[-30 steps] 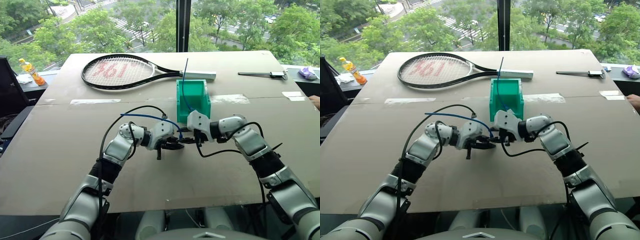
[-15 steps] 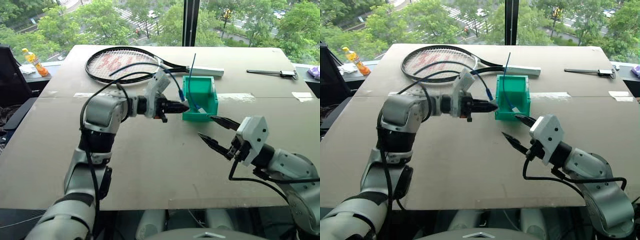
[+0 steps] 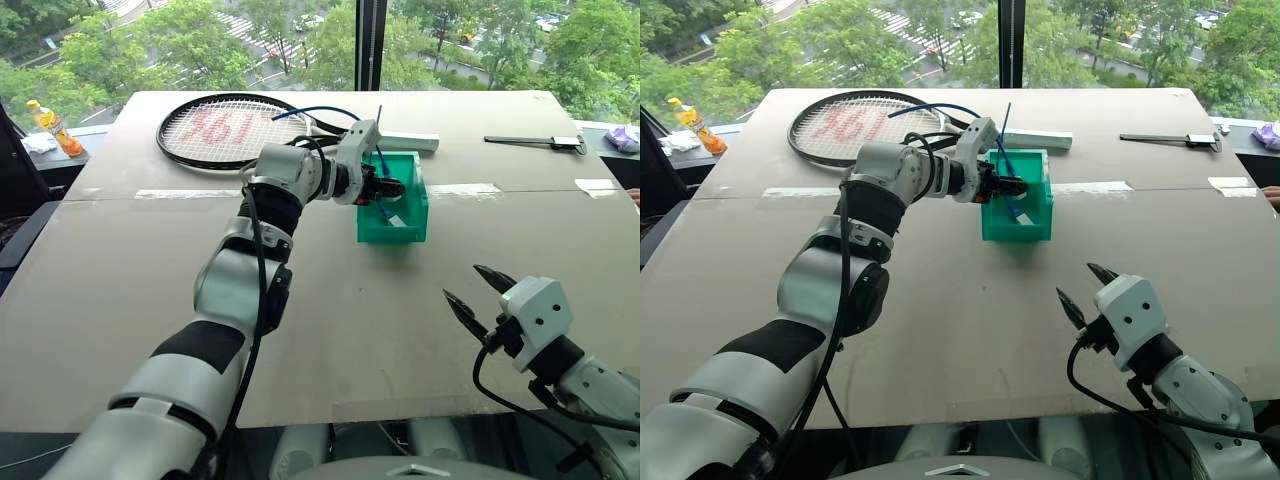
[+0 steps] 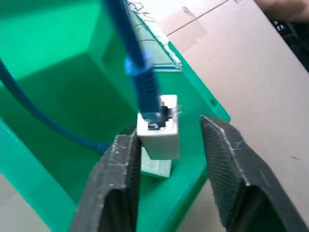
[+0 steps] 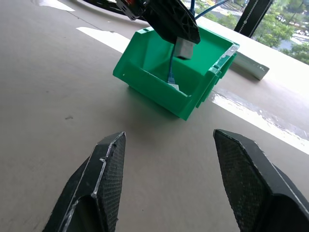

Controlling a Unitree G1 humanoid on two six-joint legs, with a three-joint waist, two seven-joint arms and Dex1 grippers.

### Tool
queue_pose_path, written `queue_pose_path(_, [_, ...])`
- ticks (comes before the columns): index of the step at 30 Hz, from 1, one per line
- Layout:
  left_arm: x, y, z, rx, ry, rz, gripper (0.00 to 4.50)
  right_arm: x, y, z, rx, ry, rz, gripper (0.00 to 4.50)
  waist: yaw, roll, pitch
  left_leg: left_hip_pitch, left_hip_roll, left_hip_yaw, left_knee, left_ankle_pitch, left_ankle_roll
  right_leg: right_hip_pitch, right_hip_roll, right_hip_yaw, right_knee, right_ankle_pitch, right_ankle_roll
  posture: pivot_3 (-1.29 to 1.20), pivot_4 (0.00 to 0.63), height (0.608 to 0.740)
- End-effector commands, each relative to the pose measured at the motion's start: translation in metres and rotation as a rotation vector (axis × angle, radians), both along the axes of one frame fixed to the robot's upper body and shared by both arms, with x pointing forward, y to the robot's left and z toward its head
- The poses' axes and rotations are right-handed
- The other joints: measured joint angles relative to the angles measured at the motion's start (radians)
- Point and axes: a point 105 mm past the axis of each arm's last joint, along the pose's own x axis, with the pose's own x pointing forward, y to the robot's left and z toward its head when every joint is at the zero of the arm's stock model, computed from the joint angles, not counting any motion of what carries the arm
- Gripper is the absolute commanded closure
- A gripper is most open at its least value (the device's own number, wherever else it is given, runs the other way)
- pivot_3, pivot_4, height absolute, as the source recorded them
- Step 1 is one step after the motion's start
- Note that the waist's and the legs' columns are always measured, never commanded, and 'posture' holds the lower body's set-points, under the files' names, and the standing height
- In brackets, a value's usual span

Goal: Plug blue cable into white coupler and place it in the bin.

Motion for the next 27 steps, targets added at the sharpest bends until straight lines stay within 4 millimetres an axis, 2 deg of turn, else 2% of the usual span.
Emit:
queue_pose_path(1, [0.0, 0.003, 0.024, -0.021, -0.042, -0.025, 0.52, -0.002, -0.001, 0.015, 0.003, -0.073, -0.007, 1.71, 0.0, 0.0, 0.0, 0.0, 0.0, 0.0, 0.0, 0.0, 0.0, 0.0, 0.0, 0.0, 0.0, 0.0, 0.0, 0.0, 0.15, 0.74])
queue_pose_path(2, [-0.003, 0.006, 0.027, -0.023, -0.03, -0.033, 0.12, -0.002, -0.001, 0.015, 0.003, -0.072, -0.006, 1.71, -0.002, 0.0, 0.0, 0.0, 0.0, 0.0, 0.0, 0.0, 0.0, 0.0, 0.0, 0.0, 0.0, 0.0, 0.0, 0.0, 0.15, 0.74])
queue_pose_path(3, [-0.007, 0.01, 0.031, -0.034, -0.017, -0.052, 0.02, -0.001, -0.001, 0.014, 0.003, -0.071, -0.004, 1.71, -0.002, 0.0, 0.0, 0.0, 0.0, 0.0, 0.0, 0.0, 0.0, 0.0, 0.0, 0.0, 0.0, 0.0, 0.0, 0.0, 0.15, 0.74])
queue_pose_path(8, [-0.03, 0.035, 0.049, -0.081, -0.054, -0.137, 0.02, 0.005, -0.002, 0.013, 0.0, -0.065, 0.019, 1.71, -0.006, 0.001, 0.001, 0.001, 0.002, 0.001, -0.001, 0.0, 0.0, -0.001, 0.0, 0.001, 0.001, 0.0, 0.0, 0.0, 0.15, 0.74])
queue_pose_path(9, [-0.034, 0.042, 0.053, -0.108, -0.158, -0.141, 0.02, 0.007, -0.004, 0.013, 0.001, -0.065, 0.023, 1.71, -0.004, 0.001, 0.001, 0.001, 0.002, 0.001, -0.001, 0.0, 0.0, -0.001, 0.0, 0.001, 0.001, 0.0, -0.001, 0.0, 0.15, 0.74])
queue_pose_path(10, [-0.038, 0.05, 0.058, -0.127, -0.334, -0.143, 0.02, 0.008, -0.005, 0.013, 0.003, -0.065, 0.026, 1.71, -0.004, 0.002, 0.0, 0.001, 0.002, 0.001, -0.001, 0.0, 0.0, -0.001, 0.0, 0.001, 0.001, 0.001, -0.002, 0.0, 0.15, 0.74])
queue_pose_path(11, [-0.048, 0.056, 0.058, -0.134, -0.416, -0.171, 0.02, 0.01, -0.007, 0.013, 0.005, -0.065, 0.029, 1.71, -0.006, 0.003, -0.001, 0.001, 0.003, 0.001, -0.002, 0.0, 0.0, -0.001, -0.001, 0.001, 0.001, 0.002, -0.003, 0.0, 0.15, 0.74])
queue_pose_path(14, [-0.076, 0.069, 0.054, -0.225, -0.459, -0.194, 0.02, 0.014, -0.014, 0.014, 0.043, -0.064, 0.034, 1.71, 0.001, 0.002, 0.0, 0.002, 0.003, 0.003, -0.004, 0.003, -0.005, -0.001, -0.006, 0.007, 0.001, 0.003, -0.005, 0.0, 0.15, 0.74])
queue_pose_path(17, [-0.093, 0.09, 0.035, -0.255, -0.489, -0.125, 0.02, 0.016, -0.025, 0.008, 0.03, -0.042, 0.058, 1.71, 0.023, 0.002, 0.0, -0.001, 0.002, 0.001, -0.003, 0.003, -0.005, -0.003, -0.005, 0.005, 0.001, 0.003, -0.005, 0.0, 0.15, 0.74])
queue_pose_path(20, [-0.11, 0.106, 0.018, -0.282, -0.488, -0.082, 0.02, 0.019, -0.037, 0.007, 0.031, -0.039, 0.063, 1.71, 0.023, 0.003, -0.001, 0.002, 0.0, 0.003, -0.003, 0.0, -0.001, -0.001, -0.005, 0.003, 0.0, 0.001, -0.008, 0.0, 0.15, 0.74])
queue_pose_path(25, [-0.131, 0.135, -0.02, -0.136, -0.525, -0.036, 0.02, 0.023, -0.054, 0.005, 0.018, -0.06, 0.054, 1.71, 0.024, 0.003, 0.0, 0.006, 0.001, 0.003, -0.002, 0.0, 0.0, 0.002, -0.004, 0.003, 0.001, 0.0, -0.009, 0.0, 0.15, 0.74])
queue_pose_path(27, [-0.148, 0.157, -0.043, -0.086, -0.483, -0.012, 0.02, 0.021, -0.067, -0.001, -0.009, -0.036, 0.038, 1.71, 0.024, 0.003, 0.0, 0.007, 0.001, 0.002, -0.002, 0.0, 0.0, 0.003, -0.004, 0.001, 0.001, 0.0, -0.009, 0.0, 0.15, 0.74])
